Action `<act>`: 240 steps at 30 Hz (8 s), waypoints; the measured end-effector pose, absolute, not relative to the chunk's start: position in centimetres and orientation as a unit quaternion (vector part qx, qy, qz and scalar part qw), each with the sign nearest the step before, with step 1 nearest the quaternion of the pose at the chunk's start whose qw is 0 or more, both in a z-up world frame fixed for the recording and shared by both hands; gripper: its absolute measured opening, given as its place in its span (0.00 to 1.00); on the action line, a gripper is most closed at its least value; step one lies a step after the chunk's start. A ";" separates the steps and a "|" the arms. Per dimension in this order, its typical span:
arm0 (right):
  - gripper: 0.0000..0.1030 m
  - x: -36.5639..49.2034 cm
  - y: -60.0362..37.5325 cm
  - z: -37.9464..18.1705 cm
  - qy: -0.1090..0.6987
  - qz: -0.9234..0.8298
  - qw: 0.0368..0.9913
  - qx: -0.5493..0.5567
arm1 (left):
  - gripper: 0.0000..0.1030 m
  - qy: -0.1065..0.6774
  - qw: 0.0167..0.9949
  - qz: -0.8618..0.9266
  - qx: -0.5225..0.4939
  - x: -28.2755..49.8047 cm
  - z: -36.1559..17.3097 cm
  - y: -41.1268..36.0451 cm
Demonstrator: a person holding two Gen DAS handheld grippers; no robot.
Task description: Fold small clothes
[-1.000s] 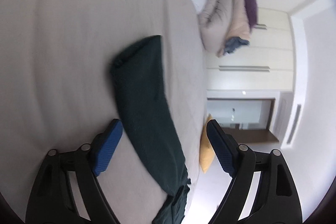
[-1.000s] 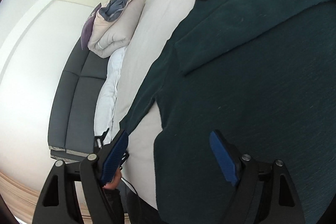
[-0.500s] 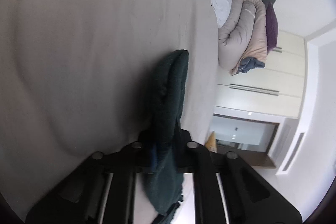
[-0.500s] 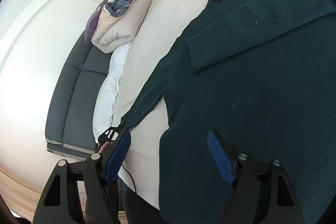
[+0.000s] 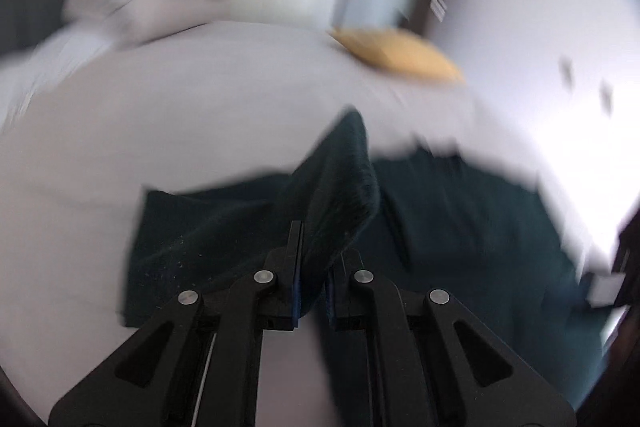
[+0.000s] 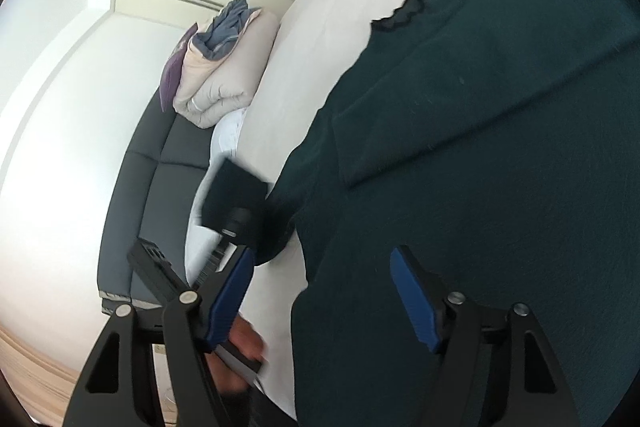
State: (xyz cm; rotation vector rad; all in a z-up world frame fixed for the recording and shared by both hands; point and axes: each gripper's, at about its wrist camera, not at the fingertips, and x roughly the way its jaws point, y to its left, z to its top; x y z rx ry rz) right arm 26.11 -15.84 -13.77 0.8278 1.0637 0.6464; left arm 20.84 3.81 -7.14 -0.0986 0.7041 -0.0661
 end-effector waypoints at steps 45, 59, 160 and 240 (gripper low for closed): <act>0.08 40.3 -23.9 -12.9 0.503 0.170 0.812 0.244 | 0.14 0.355 0.906 -0.022 -0.230 22.9 -8.2 18.0; 0.08 41.8 -26.7 -14.2 0.521 0.115 0.821 0.201 | 0.14 0.424 0.886 -0.080 -0.168 30.7 -8.8 11.2; 0.74 5.5 -36.7 -12.5 0.427 0.149 0.848 0.276 | 0.80 0.543 0.765 -0.193 -0.287 1.6 -16.7 6.7; 0.08 19.9 -40.1 -5.7 0.344 0.193 0.840 0.373 | 0.05 0.355 0.754 -0.253 -0.491 18.9 -9.1 8.6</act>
